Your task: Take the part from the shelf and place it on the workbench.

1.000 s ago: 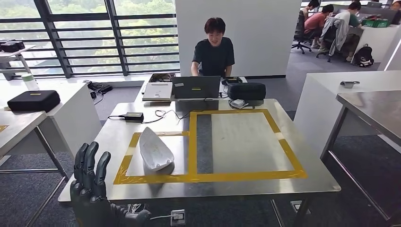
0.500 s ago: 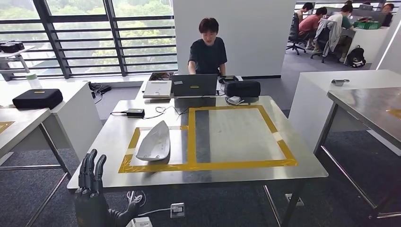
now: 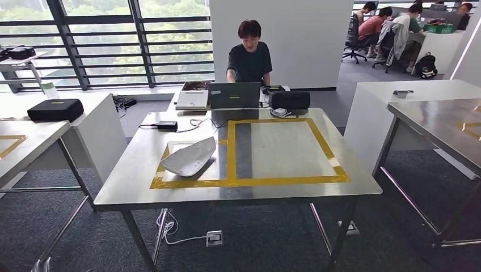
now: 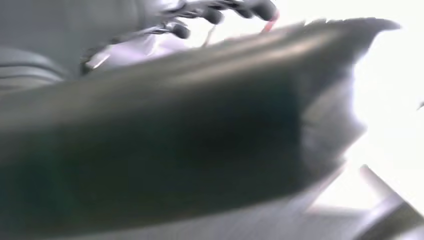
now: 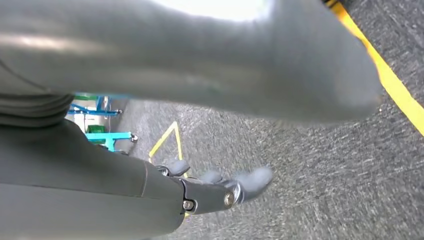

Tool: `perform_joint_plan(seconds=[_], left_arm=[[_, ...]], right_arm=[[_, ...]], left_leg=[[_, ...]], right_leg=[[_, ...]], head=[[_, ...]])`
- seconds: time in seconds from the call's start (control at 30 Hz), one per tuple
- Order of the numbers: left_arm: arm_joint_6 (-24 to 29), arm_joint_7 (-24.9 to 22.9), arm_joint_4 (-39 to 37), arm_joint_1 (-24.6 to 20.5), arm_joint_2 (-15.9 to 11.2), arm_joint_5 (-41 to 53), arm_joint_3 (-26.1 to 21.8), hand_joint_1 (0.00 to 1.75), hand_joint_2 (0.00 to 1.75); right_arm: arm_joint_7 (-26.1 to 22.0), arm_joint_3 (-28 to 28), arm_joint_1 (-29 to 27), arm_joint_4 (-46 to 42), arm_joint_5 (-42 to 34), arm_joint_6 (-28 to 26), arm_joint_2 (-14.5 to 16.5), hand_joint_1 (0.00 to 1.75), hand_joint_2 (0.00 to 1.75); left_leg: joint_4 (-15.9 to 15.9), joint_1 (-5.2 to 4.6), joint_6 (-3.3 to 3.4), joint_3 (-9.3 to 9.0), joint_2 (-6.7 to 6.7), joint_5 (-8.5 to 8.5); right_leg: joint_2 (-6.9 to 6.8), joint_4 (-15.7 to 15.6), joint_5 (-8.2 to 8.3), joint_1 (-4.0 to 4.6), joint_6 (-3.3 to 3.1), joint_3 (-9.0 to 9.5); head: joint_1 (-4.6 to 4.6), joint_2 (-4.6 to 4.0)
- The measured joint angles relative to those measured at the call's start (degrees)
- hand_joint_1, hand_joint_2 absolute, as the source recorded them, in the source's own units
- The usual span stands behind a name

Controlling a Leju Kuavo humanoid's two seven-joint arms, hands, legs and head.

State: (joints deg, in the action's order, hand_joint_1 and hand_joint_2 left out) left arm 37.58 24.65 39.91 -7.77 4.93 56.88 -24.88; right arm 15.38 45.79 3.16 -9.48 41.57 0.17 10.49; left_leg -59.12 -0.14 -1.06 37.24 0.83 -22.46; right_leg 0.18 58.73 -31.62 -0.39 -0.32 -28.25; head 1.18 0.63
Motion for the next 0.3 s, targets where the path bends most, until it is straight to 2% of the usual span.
perform_joint_plan(seconds=[0.03,0.07,0.1,0.13,0.17,0.2,0.23,0.27,0.3], left_arm=[[-2.85,-2.34,-4.56,-0.06,-0.61,-3.42,-2.92,0.0,0.0],[-6.17,-4.96,-8.16,0.21,-1.16,-6.98,-5.73,0.0,0.0],[-9.46,-8.52,-11.26,0.71,-1.66,-10.51,-8.68,0.0,0.0],[-12.2,-13.08,-14.02,1.32,-2.0,-13.6,-11.8,0.0,0.0],[-13.7,-17.82,-16.18,1.98,-2.18,-15.53,-14.57,0.0,0.0],[-14.55,-22.86,-18.15,2.65,-2.27,-16.59,-16.93,0.0,0.0],[-14.83,-27.76,-19.65,3.27,-2.27,-16.76,-18.77,0.0,0.0],[-14.82,-32.8,-21.01,3.8,-2.21,-16.62,-20.17,0.0,0.0],[-14.8,-35.17,-21.63,4.06,-2.18,-16.44,-20.78,0.0,0.0]], right_arm=[[-0.12,0.0,0.05,0.0,0.17,0.07,-0.03,0.0,0.0],[-0.24,0.01,0.11,0.0,0.27,0.14,-0.08,0.0,0.0],[-0.36,0.03,0.14,0.0,0.28,0.19,-0.1,0.0,0.0],[-0.43,0.07,0.12,-0.01,0.21,0.22,-0.14,0.0,0.0],[-0.37,0.14,0.03,-0.01,0.1,0.22,-0.16,0.0,0.0],[-0.31,0.24,-0.05,-0.01,-0.03,0.22,-0.19,0.0,0.0],[-0.26,0.34,-0.11,-0.01,-0.14,0.23,-0.2,0.0,0.0],[-0.26,0.44,-0.11,-0.01,-0.26,0.24,-0.22,0.0,0.0],[-0.26,0.49,-0.11,-0.01,-0.31,0.25,-0.24,0.0,0.0]], left_leg=[[-0.02,0.11,-0.41,0.23,-0.1,-0.15],[-0.63,0.2,-0.78,0.67,-0.24,-1.32],[-2.35,0.3,-1.12,1.33,-0.41,-3.68],[-5.08,0.41,-1.43,2.02,-0.56,-6.84],[-8.56,0.45,-1.67,2.74,-0.64,-9.78],[-12.03,0.49,-1.87,3.21,-0.68,-11.71],[-14.41,0.54,-2.01,3.12,-0.69,-12.05],[-15.2,0.64,-2.11,2.26,-0.69,-11.07],[-15.45,0.69,-2.15,1.78,-0.69,-10.34]], right_leg=[[-0.02,-0.28,0.63,-0.08,-0.53,-0.44],[0.0,-0.51,1.39,-0.19,-1.04,-1.03],[0.04,-0.69,2.19,-0.3,-1.42,-1.78],[0.11,-0.75,2.93,-0.34,-1.67,-2.6],[0.14,-0.74,3.56,-0.31,-1.75,-3.45],[0.11,-0.68,4.18,-0.28,-1.7,-4.24],[-0.03,-0.58,4.79,-0.27,-1.59,-5.05],[-0.23,-0.45,5.35,-0.28,-1.42,-5.84],[-0.33,-0.39,5.64,-0.29,-1.33,-6.21]], head=[[0.0,-0.01],[0.1,-0.01],[0.29,-0.01],[0.53,0.0],[0.73,0.01],[0.87,0.0],[0.95,0.0],[1.03,0.01],[1.07,0.01]])
